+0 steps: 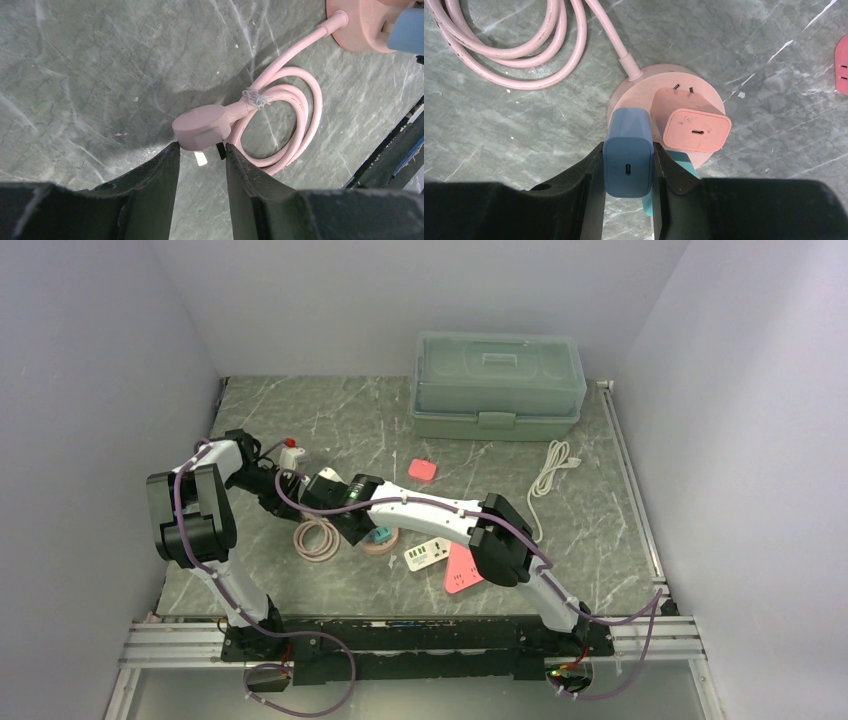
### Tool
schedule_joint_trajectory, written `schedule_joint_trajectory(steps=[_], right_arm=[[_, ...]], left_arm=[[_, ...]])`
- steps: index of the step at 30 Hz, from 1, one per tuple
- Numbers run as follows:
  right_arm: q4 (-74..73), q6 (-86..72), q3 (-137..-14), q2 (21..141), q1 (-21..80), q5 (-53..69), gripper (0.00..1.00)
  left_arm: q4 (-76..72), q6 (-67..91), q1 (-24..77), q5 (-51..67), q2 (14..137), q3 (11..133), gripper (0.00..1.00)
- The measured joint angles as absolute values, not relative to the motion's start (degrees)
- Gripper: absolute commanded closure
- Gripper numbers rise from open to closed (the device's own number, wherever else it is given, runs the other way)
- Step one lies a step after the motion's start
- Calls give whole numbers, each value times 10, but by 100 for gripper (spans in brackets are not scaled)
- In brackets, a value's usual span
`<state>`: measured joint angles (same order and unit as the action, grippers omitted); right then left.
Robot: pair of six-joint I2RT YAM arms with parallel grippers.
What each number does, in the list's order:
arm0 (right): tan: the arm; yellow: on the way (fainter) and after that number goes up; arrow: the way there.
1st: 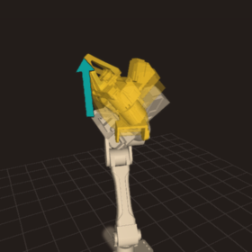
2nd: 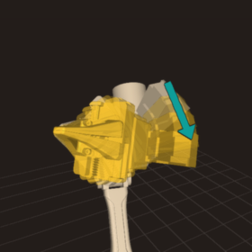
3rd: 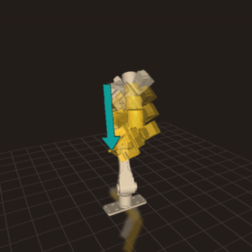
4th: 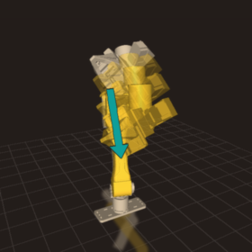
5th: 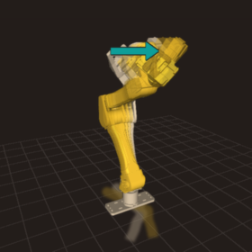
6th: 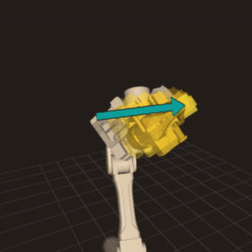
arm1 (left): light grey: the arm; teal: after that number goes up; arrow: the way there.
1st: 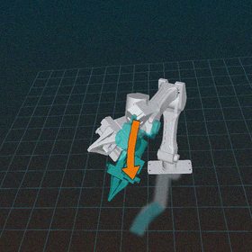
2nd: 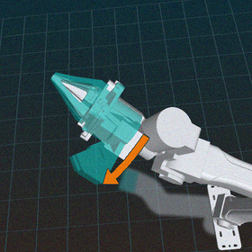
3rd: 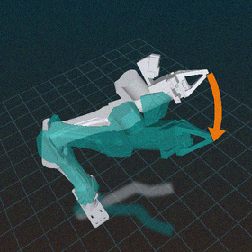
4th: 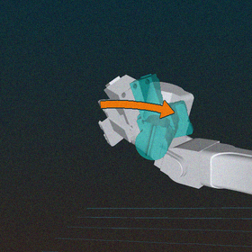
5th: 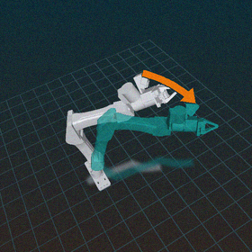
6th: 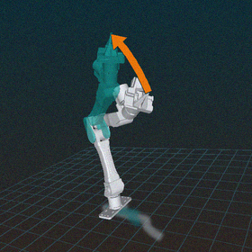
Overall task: Insert the plug
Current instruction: Insert the plug into the socket.
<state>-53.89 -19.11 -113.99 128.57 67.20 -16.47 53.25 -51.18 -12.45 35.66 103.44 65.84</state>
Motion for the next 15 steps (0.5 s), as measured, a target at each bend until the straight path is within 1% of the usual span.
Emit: schedule_joint_trajectory(steps=[9,15], right_arm=[[-534,-193,-1135,1285,673,-165,100],[-513,-195,-1110,1272,673,-166,100]], left_arm=[[532,-512,-124,357,1034,658,59],[532,-512,-124,357,1034,658,60]])
